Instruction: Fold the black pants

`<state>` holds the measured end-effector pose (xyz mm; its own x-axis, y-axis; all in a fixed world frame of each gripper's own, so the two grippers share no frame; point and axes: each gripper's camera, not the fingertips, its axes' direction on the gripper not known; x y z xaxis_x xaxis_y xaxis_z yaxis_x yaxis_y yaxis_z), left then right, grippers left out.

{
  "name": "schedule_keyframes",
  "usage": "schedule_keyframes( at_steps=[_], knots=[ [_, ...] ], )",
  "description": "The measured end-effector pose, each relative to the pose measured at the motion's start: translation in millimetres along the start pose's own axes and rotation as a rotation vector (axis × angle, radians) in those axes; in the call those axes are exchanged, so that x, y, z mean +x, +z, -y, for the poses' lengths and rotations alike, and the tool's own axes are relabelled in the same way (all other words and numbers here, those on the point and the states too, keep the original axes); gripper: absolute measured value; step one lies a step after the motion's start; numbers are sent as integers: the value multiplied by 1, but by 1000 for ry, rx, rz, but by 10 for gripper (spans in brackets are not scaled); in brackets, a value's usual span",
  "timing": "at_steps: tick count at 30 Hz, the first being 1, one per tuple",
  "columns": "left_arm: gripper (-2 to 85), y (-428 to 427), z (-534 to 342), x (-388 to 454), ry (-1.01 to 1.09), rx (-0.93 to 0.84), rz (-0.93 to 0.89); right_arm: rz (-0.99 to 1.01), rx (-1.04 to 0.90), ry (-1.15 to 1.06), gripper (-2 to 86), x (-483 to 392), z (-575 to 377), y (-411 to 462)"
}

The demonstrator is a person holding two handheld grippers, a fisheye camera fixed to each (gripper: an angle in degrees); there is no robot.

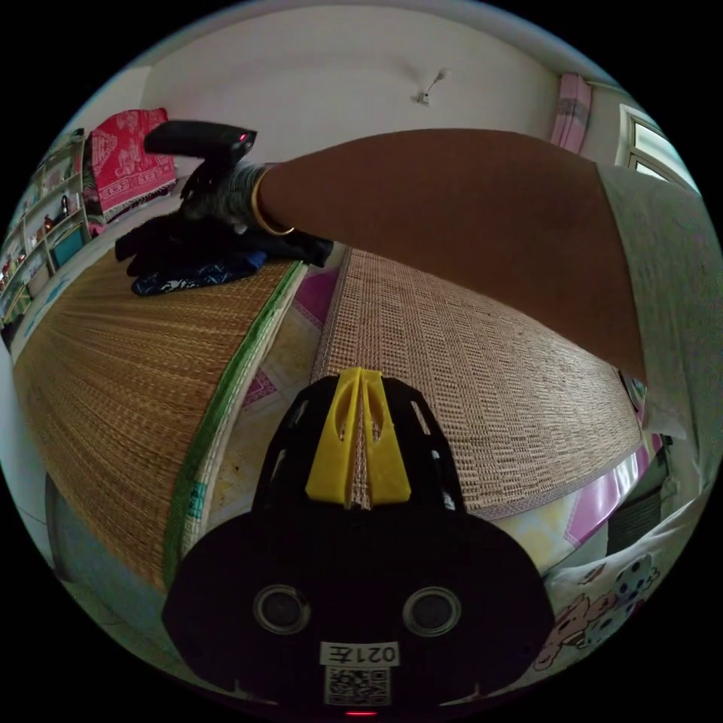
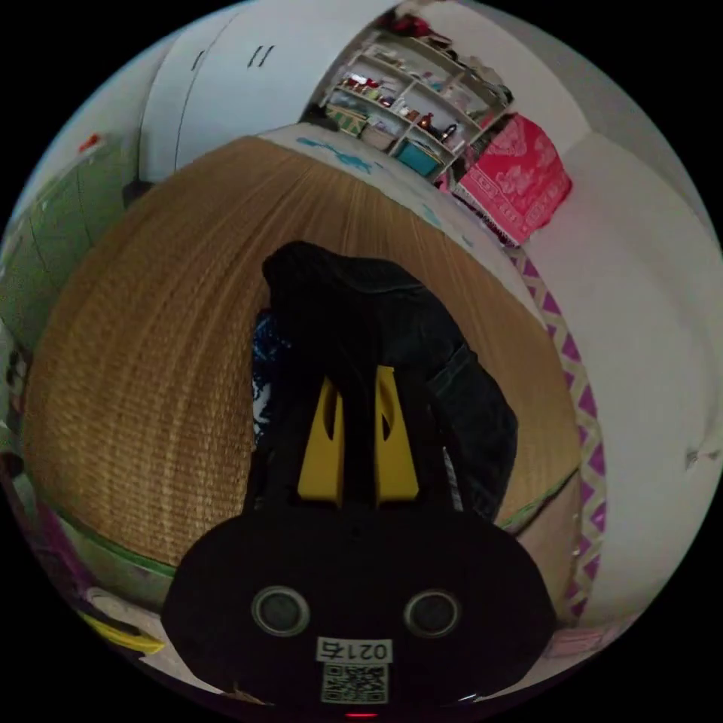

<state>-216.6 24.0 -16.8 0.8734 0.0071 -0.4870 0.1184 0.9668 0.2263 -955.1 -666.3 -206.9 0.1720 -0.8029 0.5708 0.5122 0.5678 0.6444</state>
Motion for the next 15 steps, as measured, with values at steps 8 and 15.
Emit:
schedule_keyframes(
  at_steps=[8,15],
  knots=[
    [-10,-19,-17,-18,-28,-22,-16,-14,121,306,52,119,-22,-133],
    [-10,-24,-26,-45,-106,-66,-117,-288,59,304,50,128,-98,-286]
  ],
)
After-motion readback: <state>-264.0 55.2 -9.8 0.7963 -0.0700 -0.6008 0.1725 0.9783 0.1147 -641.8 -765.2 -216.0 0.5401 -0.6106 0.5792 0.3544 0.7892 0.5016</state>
